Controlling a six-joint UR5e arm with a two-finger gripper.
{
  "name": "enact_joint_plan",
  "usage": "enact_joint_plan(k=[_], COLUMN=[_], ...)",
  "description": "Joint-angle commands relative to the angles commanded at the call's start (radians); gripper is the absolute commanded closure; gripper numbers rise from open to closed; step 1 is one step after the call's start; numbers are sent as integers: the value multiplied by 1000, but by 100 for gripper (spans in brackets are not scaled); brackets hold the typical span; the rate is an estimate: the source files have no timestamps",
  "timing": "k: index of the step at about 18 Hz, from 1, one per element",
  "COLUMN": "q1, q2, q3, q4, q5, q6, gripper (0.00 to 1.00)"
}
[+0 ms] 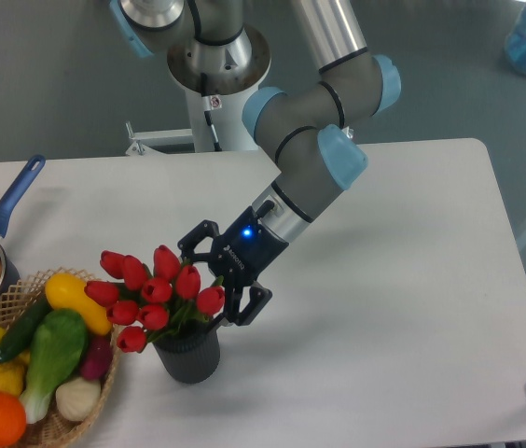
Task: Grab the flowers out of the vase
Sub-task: 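Lower the open gripper around the tulip stems above the vase rim, then close the gripper on the tulip stems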
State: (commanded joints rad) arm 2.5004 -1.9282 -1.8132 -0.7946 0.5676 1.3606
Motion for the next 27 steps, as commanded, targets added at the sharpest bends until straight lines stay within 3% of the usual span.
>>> enact_joint_plan(k=[27], q1=[-31], q2=[-9], q3=[8], q4=[5], q5=[-66], q6=[-5], gripper=[0])
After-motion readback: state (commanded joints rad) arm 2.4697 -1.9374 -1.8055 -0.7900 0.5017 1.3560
